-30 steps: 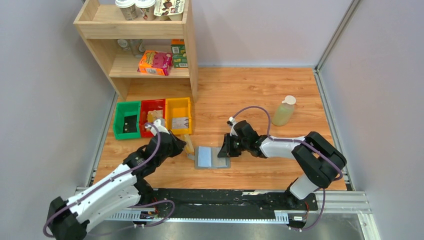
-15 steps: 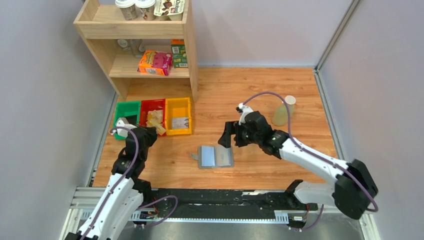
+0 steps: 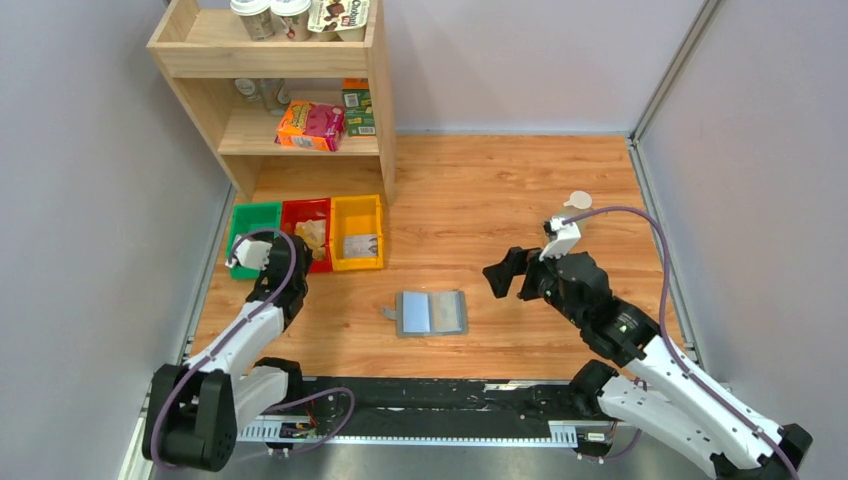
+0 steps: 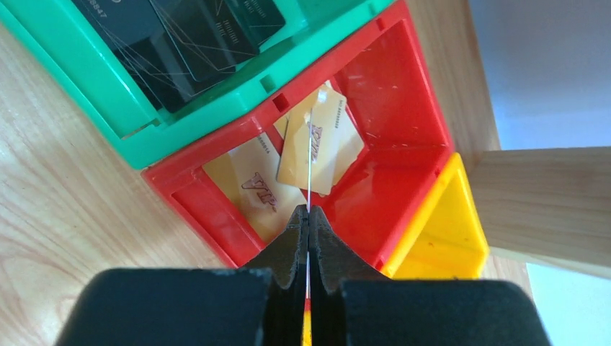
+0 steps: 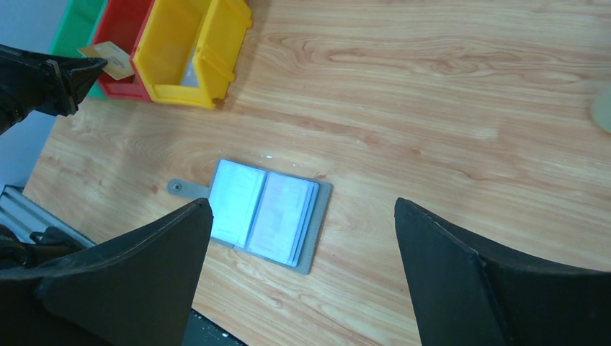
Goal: Take the credit cards out of the card holder
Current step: Place the credit card in the storage box.
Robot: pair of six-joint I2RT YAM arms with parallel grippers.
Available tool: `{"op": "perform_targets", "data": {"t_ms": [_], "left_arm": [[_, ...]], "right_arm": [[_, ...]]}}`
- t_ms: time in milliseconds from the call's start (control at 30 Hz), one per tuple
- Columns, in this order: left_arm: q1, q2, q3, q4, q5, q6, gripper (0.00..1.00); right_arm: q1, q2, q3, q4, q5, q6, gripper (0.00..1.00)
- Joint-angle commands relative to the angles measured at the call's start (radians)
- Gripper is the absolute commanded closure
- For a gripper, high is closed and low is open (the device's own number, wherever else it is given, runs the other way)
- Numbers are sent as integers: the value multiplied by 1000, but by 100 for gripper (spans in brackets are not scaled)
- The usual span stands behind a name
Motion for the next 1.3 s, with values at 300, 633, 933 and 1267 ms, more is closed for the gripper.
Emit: {"op": "perform_targets", "data": {"t_ms": [300,633,933,1267], "left_arm": [[9,263,131,170,-53,-281,99],[7,318,122,154,-51,-353,61],[7,45,68,1,122,-156,24],[-20,-87,273,-422,686,383,8]], "right_arm": [[-5,-130,8,-113,118,-54,0],[-5,-193,22,-187,146,-51,0],[-5,-186,47,-273,120,11,0],[-4,-61,25,-270,-79,181,0]]}}
